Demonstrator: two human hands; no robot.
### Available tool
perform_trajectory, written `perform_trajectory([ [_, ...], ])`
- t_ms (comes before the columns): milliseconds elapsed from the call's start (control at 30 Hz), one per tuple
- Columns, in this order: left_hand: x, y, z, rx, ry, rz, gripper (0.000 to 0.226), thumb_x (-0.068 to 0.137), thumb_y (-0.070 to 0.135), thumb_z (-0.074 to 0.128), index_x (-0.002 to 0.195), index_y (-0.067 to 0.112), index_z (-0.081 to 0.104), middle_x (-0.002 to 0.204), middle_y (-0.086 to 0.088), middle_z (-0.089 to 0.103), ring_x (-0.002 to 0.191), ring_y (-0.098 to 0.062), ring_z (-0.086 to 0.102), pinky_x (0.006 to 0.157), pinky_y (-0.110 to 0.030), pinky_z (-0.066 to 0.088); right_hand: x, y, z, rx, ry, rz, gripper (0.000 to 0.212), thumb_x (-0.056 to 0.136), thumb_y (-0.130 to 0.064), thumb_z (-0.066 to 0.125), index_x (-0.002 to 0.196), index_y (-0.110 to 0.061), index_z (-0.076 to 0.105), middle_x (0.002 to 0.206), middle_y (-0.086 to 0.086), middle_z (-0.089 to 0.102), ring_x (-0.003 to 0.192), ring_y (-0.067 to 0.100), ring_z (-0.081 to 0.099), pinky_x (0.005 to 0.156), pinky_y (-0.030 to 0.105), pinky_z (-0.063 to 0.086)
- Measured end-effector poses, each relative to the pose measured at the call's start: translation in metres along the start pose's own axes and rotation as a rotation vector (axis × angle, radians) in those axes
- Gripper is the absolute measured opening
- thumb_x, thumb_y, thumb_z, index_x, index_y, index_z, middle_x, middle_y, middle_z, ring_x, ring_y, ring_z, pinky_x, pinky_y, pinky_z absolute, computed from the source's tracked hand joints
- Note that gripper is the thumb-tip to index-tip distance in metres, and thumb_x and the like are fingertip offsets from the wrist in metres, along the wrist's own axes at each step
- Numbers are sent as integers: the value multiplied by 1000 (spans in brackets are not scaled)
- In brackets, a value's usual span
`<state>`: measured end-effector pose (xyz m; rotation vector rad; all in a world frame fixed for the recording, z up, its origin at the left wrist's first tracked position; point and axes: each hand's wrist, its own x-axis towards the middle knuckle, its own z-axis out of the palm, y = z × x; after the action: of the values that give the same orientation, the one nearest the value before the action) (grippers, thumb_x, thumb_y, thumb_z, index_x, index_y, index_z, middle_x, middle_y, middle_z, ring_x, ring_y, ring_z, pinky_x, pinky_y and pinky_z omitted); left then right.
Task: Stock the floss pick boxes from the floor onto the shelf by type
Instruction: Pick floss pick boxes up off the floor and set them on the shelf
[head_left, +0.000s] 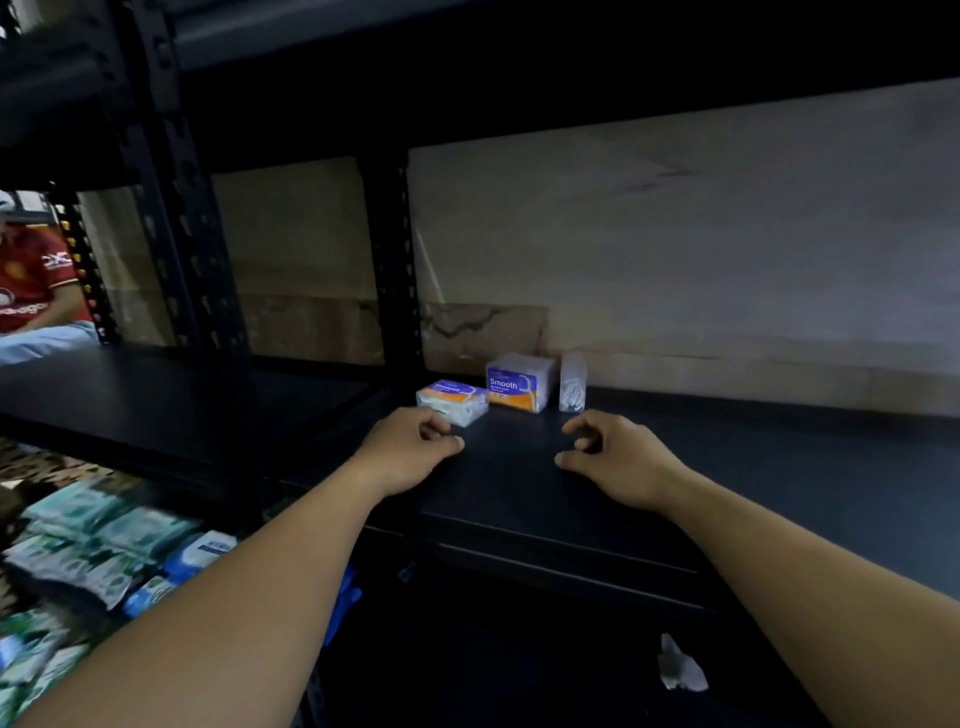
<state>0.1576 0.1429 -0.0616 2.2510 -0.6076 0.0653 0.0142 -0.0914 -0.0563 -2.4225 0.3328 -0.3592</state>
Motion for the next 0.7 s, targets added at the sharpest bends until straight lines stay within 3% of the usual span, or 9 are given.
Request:
perform_trajectory([
  [100,24,-7,6,-61,61,-12,23,80,38,78,91,22,65,86,2,66,80,-16,63,67,-27,42,23,8,4,8,87,35,41,85,-41,72,122,-26,60,100,-6,65,96,13,62,81,23,41],
  [167,36,-8,9,-74,132,-47,33,82,45,74,96,21,58,89,1,64,82,-18,61,68,-29,42,37,12,5,-19,159,51,47,85,-43,72,126,-26,57,110,-1,64,104,19,60,86,26,43],
  [267,48,-2,13,11,239,-77,52,86,58,63,114,16,52,114,-6,61,105,-26,59,79,-31,41,54,14,5,-67,266,42,61,84,-48,69,136,-27,46,135,9,53,119,29,54,96,36,45],
  [367,58,2,15,85,230,-162,81,86,73,48,142,15,38,143,-13,44,127,-33,49,94,-36,40,65,13,4,-103,298,40,81,84,-56,65,150,-31,24,151,14,30,128,36,47,102,43,43],
  [467,66,5,17,208,199,-222,93,83,82,38,150,17,31,152,-14,34,133,-37,44,100,-42,39,77,11,4,-172,262,3,87,83,-64,62,151,-43,12,159,13,13,135,40,40,106,49,42],
  [567,72,5,21,338,161,-214,96,79,86,34,146,19,41,149,-14,38,132,-37,46,98,-42,40,88,14,6,-251,202,17,86,83,-71,56,151,-50,7,163,11,3,140,41,34,107,53,41],
  [700,78,0,21,356,136,-175,91,67,93,36,118,22,60,125,-7,59,113,-31,58,84,-37,44,96,18,7,-297,214,33,69,91,-63,52,150,-43,21,159,15,16,130,42,46,102,49,46],
])
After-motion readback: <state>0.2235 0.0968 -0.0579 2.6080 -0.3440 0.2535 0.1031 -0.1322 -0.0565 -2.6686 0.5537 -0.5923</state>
